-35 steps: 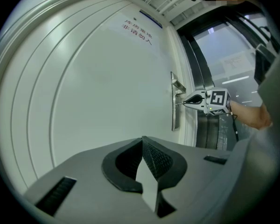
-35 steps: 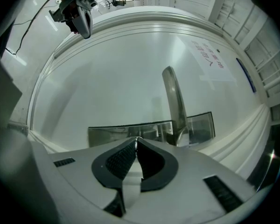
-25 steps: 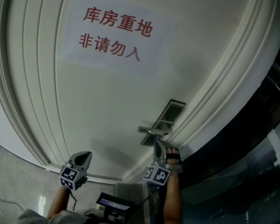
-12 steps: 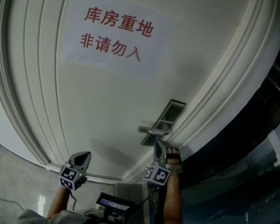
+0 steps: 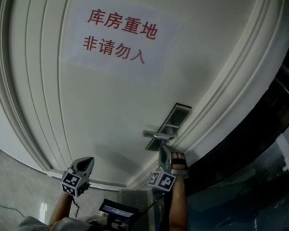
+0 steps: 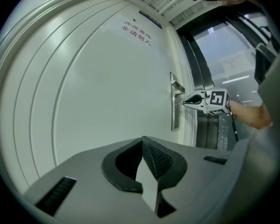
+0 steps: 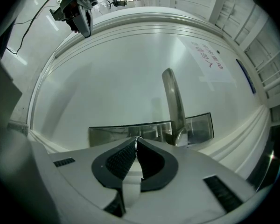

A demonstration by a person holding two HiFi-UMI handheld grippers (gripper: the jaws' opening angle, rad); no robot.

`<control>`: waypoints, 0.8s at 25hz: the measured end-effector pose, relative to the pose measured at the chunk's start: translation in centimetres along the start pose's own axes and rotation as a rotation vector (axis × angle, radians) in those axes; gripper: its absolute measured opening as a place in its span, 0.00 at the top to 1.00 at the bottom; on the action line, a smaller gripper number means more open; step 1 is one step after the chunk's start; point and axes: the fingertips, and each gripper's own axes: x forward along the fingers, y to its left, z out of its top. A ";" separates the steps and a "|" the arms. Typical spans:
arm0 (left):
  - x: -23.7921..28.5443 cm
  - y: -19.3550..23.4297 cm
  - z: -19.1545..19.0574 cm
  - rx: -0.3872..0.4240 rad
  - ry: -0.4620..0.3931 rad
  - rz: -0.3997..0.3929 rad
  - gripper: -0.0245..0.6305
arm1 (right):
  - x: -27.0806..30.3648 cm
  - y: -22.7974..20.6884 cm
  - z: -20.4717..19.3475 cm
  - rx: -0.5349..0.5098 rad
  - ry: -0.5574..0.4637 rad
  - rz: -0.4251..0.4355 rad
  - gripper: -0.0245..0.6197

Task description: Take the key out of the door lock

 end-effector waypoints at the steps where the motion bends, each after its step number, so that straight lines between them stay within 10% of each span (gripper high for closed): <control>1: -0.1 0.0 0.0 0.001 -0.001 0.000 0.95 | 0.0 0.0 0.0 0.005 -0.001 -0.002 0.93; 20: -1.4 0.4 0.0 0.001 -0.006 0.014 0.95 | -0.1 0.2 0.0 0.003 0.002 0.001 0.93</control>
